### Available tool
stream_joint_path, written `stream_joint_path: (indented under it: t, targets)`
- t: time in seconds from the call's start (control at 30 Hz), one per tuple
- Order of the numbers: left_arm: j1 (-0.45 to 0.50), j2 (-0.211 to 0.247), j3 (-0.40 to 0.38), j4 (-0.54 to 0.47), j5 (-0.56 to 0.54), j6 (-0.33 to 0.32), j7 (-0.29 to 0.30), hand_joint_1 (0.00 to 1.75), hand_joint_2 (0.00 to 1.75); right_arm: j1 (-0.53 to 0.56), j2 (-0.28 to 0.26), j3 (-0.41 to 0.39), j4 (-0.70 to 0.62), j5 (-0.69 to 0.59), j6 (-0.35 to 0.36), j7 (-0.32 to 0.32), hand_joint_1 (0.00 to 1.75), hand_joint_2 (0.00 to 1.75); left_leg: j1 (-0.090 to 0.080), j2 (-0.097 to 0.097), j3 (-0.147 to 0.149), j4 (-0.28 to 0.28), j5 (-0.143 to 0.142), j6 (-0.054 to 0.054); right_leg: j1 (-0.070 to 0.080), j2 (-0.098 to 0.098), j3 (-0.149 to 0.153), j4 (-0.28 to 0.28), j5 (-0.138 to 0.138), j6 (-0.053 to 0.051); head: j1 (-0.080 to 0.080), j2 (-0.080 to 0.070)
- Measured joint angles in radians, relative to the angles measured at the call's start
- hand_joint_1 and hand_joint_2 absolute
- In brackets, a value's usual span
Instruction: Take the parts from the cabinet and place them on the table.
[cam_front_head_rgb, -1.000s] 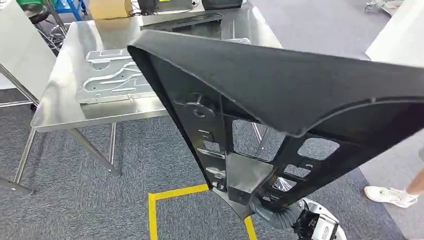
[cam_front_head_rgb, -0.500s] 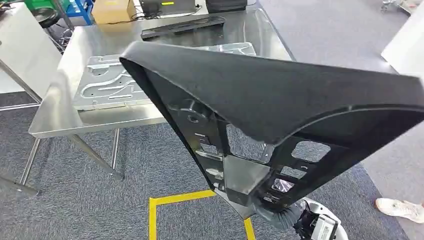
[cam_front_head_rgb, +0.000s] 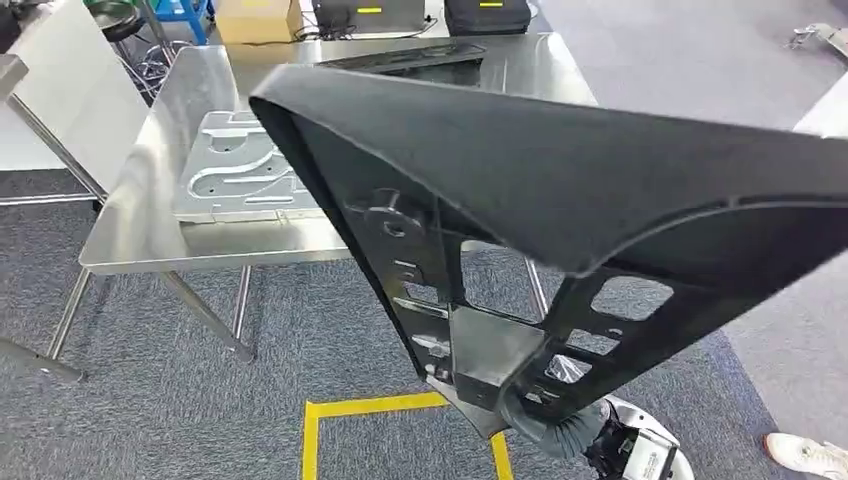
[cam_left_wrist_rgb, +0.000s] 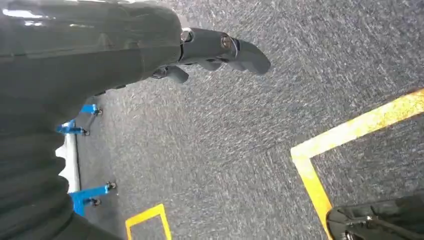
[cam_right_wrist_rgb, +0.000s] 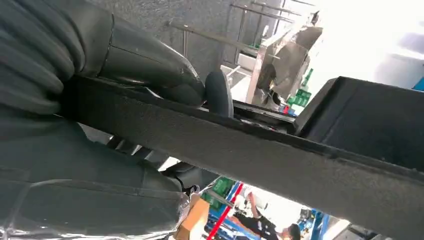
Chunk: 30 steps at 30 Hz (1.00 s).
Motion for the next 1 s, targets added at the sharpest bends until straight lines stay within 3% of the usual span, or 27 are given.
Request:
stream_joint_path:
  t: [0.07, 0.1, 0.23, 0.27, 0.3, 0.33, 0.4, 0.43, 0.47, 0.5, 0.57, 0.6, 0.63, 0.67, 0.73, 0.8, 0.87, 0.93, 0.97, 1.0]
  targets:
    - [0.001, -0.002, 0.0, 0.0, 0.0, 0.0, 0.0, 0.0, 1.75, 0.001, 0.0, 0.0, 0.0, 0.0, 0.0, 0.0, 1.75, 1.75, 0.001, -0.005, 0.025, 0.002, -0.019, -0.008, -0.005, 0.0, 0.063, -0.169, 0.108, 0.0, 0.0, 0.0]
    - [0.0, -0.002, 0.0, 0.0, 0.0, 0.0, 0.0, 0.0, 1.75, 0.001, 0.0, 0.0, 0.002, 0.0, 0.0, 0.0, 1.75, 1.75, -0.004, -0.007, 0.026, 0.003, -0.029, -0.017, 0.0, 0.002, 0.075, -0.19, 0.088, -0.004, 0.0, 0.0]
    - [-0.004, -0.003, 0.0, 0.0, 0.0, 0.0, 0.0, 0.0, 1.75, 0.002, 0.0, -0.001, 0.002, 0.0, 0.0, 0.0, 1.75, 1.75, -0.001, -0.007, 0.036, -0.001, -0.046, -0.041, 0.006, 0.007, 0.087, -0.206, 0.07, -0.031, 0.0, 0.0]
    - [-0.004, -0.003, 0.0, 0.0, 0.0, 0.0, 0.0, 0.0, 1.75, 0.002, 0.0, -0.001, 0.0, 0.0, 0.0, 0.0, 1.75, 1.75, 0.003, -0.004, 0.042, 0.009, -0.053, -0.048, 0.001, 0.006, 0.098, -0.214, 0.069, -0.038, 0.0, 0.0]
    - [-0.006, -0.003, 0.0, 0.0, 0.0, 0.0, 0.0, 0.0, 1.75, 0.002, 0.0, -0.001, 0.0, 0.0, 0.0, -0.001, 1.75, 1.75, 0.003, 0.003, 0.025, 0.05, -0.068, -0.053, 0.001, 0.004, 0.106, -0.215, 0.062, -0.046, -0.001, 0.0]
    - [-0.006, -0.003, 0.0, 0.0, 0.0, 0.0, 0.0, 0.0, 1.75, 0.002, -0.002, -0.001, -0.001, 0.0, 0.0, -0.001, 1.75, 1.75, 0.003, 0.006, -0.015, 0.122, -0.096, -0.057, 0.001, 0.0, 0.111, -0.215, 0.056, -0.051, 0.0, 0.0]
    - [-0.005, -0.003, 0.0, 0.0, 0.0, 0.0, 0.0, 0.0, 1.75, 0.003, -0.002, 0.0, 0.0, 0.0, 0.0, -0.001, 1.75, 1.75, 0.005, 0.008, -0.127, 0.296, -0.149, -0.063, 0.005, -0.002, 0.124, -0.215, 0.04, -0.055, 0.0, 0.0]
    - [-0.003, -0.003, 0.0, 0.0, 0.0, 0.0, -0.001, 0.0, 1.75, 0.004, -0.002, 0.0, 0.0, 0.0, 0.001, -0.002, 1.75, 1.75, 0.005, 0.009, -0.166, 0.343, -0.148, -0.062, 0.006, -0.002, 0.132, -0.215, 0.032, -0.054, -0.001, 0.0]
    - [0.0, -0.003, 0.0, 0.0, 0.0, 0.0, -0.001, 0.0, 1.75, 0.005, -0.002, 0.0, 0.0, 0.0, 0.001, -0.003, 1.75, 1.75, 0.005, 0.01, -0.183, 0.339, -0.117, -0.061, 0.006, -0.001, 0.144, -0.215, 0.023, -0.054, 0.0, 0.0]
    - [0.002, -0.003, 0.0, 0.0, 0.001, 0.001, -0.001, 0.0, 1.75, 0.006, -0.002, 0.0, 0.0, 0.0, 0.001, -0.005, 1.75, 1.75, 0.004, 0.01, -0.176, 0.29, -0.066, -0.057, 0.007, 0.0, 0.159, -0.215, 0.014, -0.052, 0.0, 0.0]
    - [0.003, -0.003, 0.0, 0.0, 0.001, 0.005, -0.002, 0.0, 1.75, 0.005, -0.002, -0.001, 0.0, -0.002, 0.001, -0.008, 1.75, 1.75, 0.0, 0.012, -0.12, 0.103, 0.069, -0.04, 0.007, -0.001, 0.194, -0.216, -0.01, -0.048, 0.0, 0.0]
    - [0.005, -0.002, 0.0, 0.0, 0.001, 0.008, -0.002, 0.0, 1.75, 0.005, -0.002, 0.0, 0.001, -0.002, 0.002, -0.009, 1.75, 1.75, -0.006, 0.014, -0.102, 0.072, 0.071, -0.03, 0.004, -0.002, 0.2, -0.221, -0.019, -0.045, 0.0, 0.0]
    - [0.003, -0.002, 0.0, 0.0, 0.001, 0.01, -0.002, 0.0, 1.75, 0.004, -0.002, 0.0, 0.002, -0.003, 0.002, -0.01, 1.75, 1.75, -0.013, 0.016, -0.092, 0.052, 0.057, -0.025, 0.011, 0.0, 0.203, -0.221, -0.025, -0.034, 0.0, 0.0]
    - [-0.003, -0.002, 0.0, 0.0, 0.001, 0.011, -0.002, 0.0, 1.75, 0.005, -0.002, -0.001, 0.002, -0.003, 0.002, -0.01, 1.75, 1.75, -0.016, 0.018, -0.086, 0.042, 0.041, -0.02, 0.007, -0.001, 0.204, -0.227, -0.026, -0.028, 0.0, 0.0]
    - [-0.001, -0.002, 0.0, 0.0, 0.001, 0.011, -0.002, 0.0, 1.75, 0.004, -0.002, 0.0, 0.003, -0.004, 0.003, -0.011, 1.75, 1.75, -0.011, 0.014, -0.077, 0.021, 0.034, -0.006, 0.009, -0.003, 0.217, -0.216, -0.006, -0.015, 0.0, 0.0]
    - [0.002, -0.003, 0.001, 0.0, 0.001, 0.011, -0.002, 0.0, 1.75, 0.001, 0.0, 0.0, 0.003, -0.005, 0.003, -0.011, 1.75, 1.75, -0.006, 0.01, -0.032, 0.001, 0.029, 0.002, 0.005, 0.0, 0.205, -0.162, -0.01, -0.012, 0.0, 0.0]
    - [-0.001, -0.003, 0.001, 0.0, 0.001, 0.011, -0.002, 0.0, 1.75, -0.001, 0.001, -0.002, 0.004, -0.005, 0.003, -0.013, 1.75, 1.75, -0.006, 0.008, -0.017, 0.0, 0.017, 0.01, 0.005, 0.002, 0.117, -0.036, -0.039, -0.01, 0.0, 0.0]
    - [0.0, -0.003, 0.001, 0.0, 0.001, 0.01, -0.002, 0.0, 1.75, 0.002, 0.001, -0.002, 0.008, -0.005, 0.003, -0.013, 1.75, 1.75, -0.007, 0.005, -0.002, 0.0, -0.002, 0.011, 0.005, 0.002, 0.023, 0.057, -0.104, -0.005, 0.0, 0.0]
    - [0.002, -0.003, 0.001, 0.0, 0.001, 0.01, -0.002, 0.0, 1.75, 0.002, 0.001, -0.002, 0.009, -0.005, 0.003, -0.013, 1.75, 1.75, -0.007, 0.003, 0.011, 0.0, -0.012, 0.009, 0.005, 0.002, -0.001, 0.056, -0.109, -0.001, 0.0, 0.0]
    - [0.004, -0.003, 0.001, 0.0, 0.001, 0.01, -0.002, 0.0, 1.75, 0.002, 0.001, -0.002, 0.01, -0.005, 0.003, -0.013, 1.75, 1.75, -0.006, 0.0, 0.026, 0.0, -0.022, 0.007, 0.004, 0.002, -0.006, 0.024, -0.088, -0.001, 0.0, 0.0]
